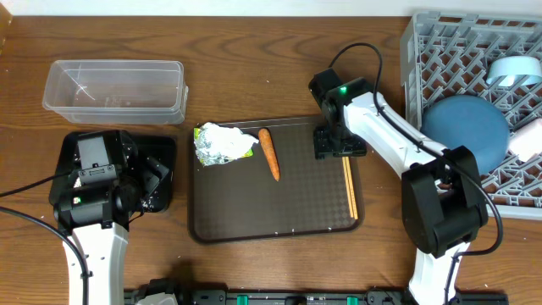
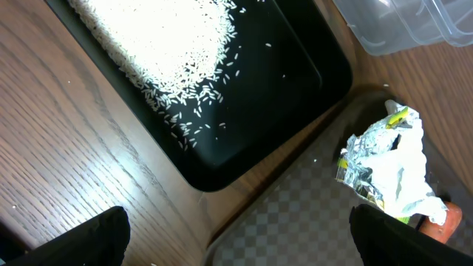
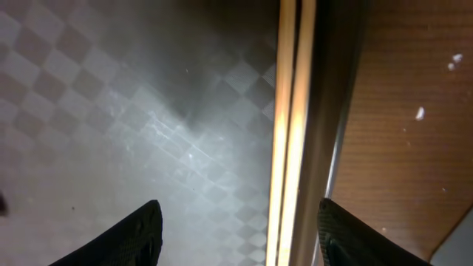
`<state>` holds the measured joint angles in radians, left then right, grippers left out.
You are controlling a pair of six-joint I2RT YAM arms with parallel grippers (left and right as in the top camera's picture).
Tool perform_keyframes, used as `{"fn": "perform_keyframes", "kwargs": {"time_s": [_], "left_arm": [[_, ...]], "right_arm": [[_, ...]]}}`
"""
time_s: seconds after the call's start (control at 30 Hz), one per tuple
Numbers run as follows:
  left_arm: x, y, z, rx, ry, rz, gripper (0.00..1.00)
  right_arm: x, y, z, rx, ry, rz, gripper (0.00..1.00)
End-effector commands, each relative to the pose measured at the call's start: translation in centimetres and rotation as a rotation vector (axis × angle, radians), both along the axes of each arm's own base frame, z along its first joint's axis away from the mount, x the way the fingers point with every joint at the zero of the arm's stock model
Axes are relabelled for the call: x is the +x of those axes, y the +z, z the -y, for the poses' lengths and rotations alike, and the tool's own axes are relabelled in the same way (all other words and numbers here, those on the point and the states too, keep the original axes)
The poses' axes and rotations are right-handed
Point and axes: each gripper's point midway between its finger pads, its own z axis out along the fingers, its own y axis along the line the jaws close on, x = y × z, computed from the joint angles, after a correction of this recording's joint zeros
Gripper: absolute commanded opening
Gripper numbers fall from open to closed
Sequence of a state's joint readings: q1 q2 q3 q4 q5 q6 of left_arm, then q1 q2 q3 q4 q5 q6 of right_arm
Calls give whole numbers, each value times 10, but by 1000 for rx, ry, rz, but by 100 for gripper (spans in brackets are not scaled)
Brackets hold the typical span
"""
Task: Sort waste into correct bins and load items into the dishwasher rack
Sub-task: 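Move the right gripper to the chopsticks and grasp them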
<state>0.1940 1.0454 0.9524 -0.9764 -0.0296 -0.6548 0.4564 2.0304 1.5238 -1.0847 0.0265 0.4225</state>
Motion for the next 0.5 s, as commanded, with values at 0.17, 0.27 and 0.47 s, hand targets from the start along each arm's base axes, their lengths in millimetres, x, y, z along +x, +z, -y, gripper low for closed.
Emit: {"fn": "perform_keyframes", "kwargs": {"time_s": [0.17, 0.27, 0.47], "left_arm": [[2, 7, -3, 8, 12, 15, 98], [2, 7, -3, 8, 12, 15, 98], [2, 7, -3, 8, 12, 15, 98]], "right_arm": [[-12, -26, -9, 41, 6, -39, 65], [-15, -33, -7, 40, 6, -40, 65], [-18, -42, -6, 41, 10, -38, 64]]}}
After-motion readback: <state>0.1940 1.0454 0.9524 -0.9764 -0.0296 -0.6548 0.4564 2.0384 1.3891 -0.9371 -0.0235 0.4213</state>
